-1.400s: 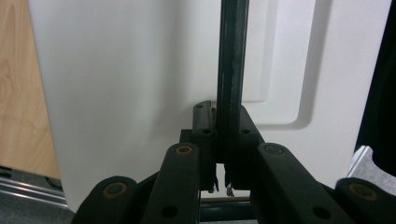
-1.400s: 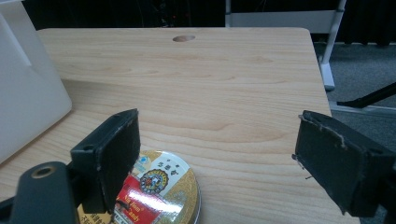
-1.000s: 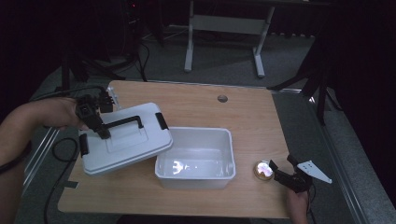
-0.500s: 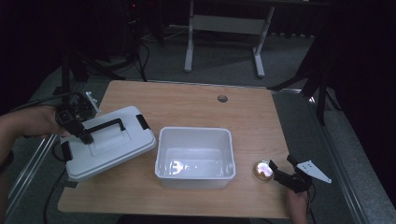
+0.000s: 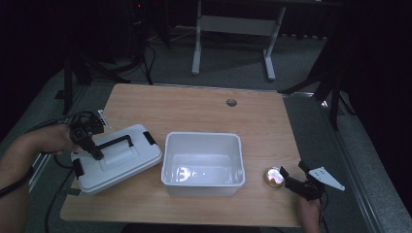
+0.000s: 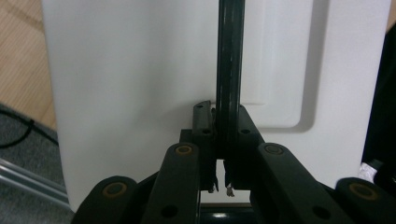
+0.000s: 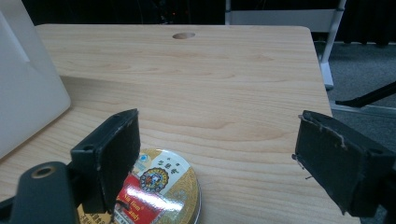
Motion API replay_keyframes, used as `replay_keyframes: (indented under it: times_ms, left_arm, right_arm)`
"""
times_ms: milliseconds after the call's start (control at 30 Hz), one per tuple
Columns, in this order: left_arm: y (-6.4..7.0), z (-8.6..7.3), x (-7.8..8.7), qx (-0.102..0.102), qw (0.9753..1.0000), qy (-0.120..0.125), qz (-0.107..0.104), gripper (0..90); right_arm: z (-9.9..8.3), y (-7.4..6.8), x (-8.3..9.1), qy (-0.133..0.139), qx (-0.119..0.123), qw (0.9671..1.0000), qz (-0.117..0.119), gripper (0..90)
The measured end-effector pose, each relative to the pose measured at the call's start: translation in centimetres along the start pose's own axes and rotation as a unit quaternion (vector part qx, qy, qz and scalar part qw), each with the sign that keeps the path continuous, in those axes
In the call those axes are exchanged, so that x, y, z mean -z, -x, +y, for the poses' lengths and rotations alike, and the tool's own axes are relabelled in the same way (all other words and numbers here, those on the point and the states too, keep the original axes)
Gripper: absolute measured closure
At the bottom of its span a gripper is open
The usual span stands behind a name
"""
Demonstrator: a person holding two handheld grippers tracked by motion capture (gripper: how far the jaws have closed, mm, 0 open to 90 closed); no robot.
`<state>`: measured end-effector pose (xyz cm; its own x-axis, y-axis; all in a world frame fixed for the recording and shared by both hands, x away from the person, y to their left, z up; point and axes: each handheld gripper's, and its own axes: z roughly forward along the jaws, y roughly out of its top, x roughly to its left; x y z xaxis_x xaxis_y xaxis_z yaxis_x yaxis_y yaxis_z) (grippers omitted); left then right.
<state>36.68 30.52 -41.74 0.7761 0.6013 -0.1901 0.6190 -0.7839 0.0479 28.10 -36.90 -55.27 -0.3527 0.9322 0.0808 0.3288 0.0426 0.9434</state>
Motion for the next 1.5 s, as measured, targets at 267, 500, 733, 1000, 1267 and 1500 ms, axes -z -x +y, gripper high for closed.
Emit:
replay_keyframes:
  times_ms: [267, 500, 733, 1000, 1267, 1500]
  left_arm:
    - [-0.8, 0.6, -2.3, 0.000, 1.0000, 0.004, -0.004, 83.3]
    - [-1.1, 0.9, -3.8, -0.002, 1.0000, 0.005, -0.005, 83.3]
    - [-1.4, 0.8, -5.3, -0.008, 0.9999, 0.007, -0.008, 83.2]
    - [-1.7, 0.9, -7.2, -0.016, 0.9998, 0.002, -0.011, 83.2]
    - [-1.9, 0.9, -7.3, -0.017, 0.9998, 0.013, -0.002, 79.2]
    - [-1.7, 0.5, -6.7, 0.005, 0.9995, 0.027, 0.013, 32.1]
  right_arm:
    - [0.0, 0.0, 0.0, 0.000, 0.000, 1.0000, 0.001, 13.7]
    - [0.0, 0.0, 0.0, -0.001, -0.001, 1.0000, 0.001, 13.7]
    - [0.0, 0.0, 0.0, -0.001, -0.001, 1.0000, 0.000, 13.7]
    - [0.0, 0.0, 0.0, -0.004, -0.002, 1.0000, 0.001, 13.7]
    - [0.0, 0.2, 0.0, -0.003, -0.008, 1.0000, 0.005, 13.6]
    - [0.8, 0.9, 0.2, -0.029, 0.004, 0.9990, 0.035, 13.6]
